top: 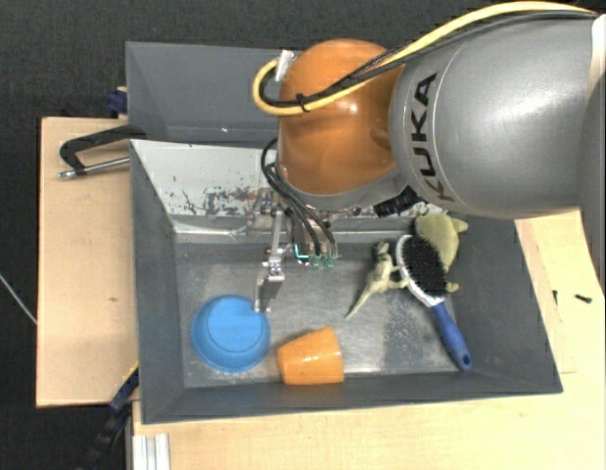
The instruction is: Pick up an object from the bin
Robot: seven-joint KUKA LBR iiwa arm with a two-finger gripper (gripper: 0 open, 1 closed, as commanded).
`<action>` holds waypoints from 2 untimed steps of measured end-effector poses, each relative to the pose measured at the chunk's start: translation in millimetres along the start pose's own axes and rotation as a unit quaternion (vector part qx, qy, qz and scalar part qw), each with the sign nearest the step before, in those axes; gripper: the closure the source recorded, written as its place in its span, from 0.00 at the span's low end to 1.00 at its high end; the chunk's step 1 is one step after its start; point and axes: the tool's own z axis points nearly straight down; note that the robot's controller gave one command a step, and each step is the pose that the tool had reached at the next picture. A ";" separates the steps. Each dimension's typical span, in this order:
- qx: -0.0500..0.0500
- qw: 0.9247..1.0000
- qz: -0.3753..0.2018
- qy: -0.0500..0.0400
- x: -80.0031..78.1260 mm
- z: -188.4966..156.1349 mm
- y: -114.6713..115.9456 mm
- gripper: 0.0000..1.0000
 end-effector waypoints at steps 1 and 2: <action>-0.002 0.999 -0.031 -0.008 29.6 152.6 -46.8 0.00; 0.003 0.990 -0.144 -0.007 40.7 149.9 11.5 0.00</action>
Offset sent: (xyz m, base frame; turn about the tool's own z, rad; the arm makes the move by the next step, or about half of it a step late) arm -0.0322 -0.0480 -0.1522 -0.0628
